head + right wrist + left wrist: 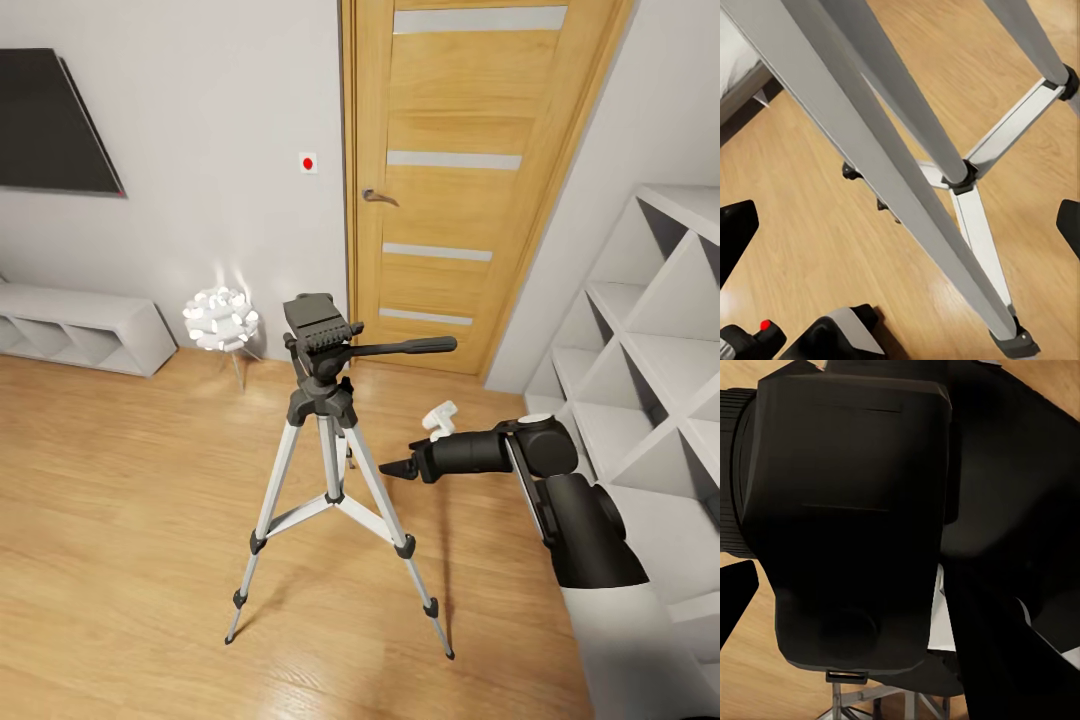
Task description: Attach the digital camera to the camera tripod in the bedroom.
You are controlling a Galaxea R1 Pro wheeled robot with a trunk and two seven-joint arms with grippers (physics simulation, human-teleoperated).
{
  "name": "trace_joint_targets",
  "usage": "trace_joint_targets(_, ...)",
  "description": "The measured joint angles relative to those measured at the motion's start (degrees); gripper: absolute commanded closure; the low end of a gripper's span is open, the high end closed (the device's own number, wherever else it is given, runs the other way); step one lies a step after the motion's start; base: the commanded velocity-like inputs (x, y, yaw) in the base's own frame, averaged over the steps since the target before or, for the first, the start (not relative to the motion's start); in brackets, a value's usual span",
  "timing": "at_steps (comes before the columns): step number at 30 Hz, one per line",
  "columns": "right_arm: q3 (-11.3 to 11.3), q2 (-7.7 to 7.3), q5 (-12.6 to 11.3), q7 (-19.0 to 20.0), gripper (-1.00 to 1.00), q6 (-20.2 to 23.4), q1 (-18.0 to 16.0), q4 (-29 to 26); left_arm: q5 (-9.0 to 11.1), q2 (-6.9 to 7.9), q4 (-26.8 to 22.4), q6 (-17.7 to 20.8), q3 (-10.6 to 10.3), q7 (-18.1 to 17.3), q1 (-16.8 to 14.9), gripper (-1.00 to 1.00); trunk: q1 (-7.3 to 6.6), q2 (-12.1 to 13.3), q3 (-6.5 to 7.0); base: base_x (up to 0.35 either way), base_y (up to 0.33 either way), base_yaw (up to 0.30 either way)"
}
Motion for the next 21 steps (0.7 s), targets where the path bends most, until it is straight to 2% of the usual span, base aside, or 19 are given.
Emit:
trace_joint_targets(9, 0.1, 0.81, 0.2, -0.9, -1.0, 0.0, 0.0, 0.8, 0.0, 0.0, 0.0, 0.0, 0.0, 0.0, 0.0, 1.0, 0.0, 0.0, 0.0, 0.0, 0.0, 0.0)
trace_joint_targets(15, -0.2, 1.51, -0.1, -3.3, -1.0, -6.7, 0.0, 1.6, 0.0, 0.0, 0.0, 0.0, -0.1, 0.0, 0.0, 1.0, 0.0, 0.0, 0.0, 0.0, 0.0, 0.0)
trace_joint_targets(19, -0.1, 1.62, -0.1, -3.8, -1.0, -7.4, 0.0, 3.5, 0.0, 0.0, 0.0, 0.0, -0.1, 0.0, 0.0, 1.0, 0.0, 0.0, 0.0, 0.0, 0.0, 0.0)
trace_joint_targets(21, -0.2, 1.97, 0.0, -4.3, -1.0, -8.1, 0.0, 6.8, 0.0, 0.0, 0.0, 0.0, -0.1, 0.0, 0.0, 1.0, 0.0, 0.0, 0.0, 0.0, 0.0, 0.0)
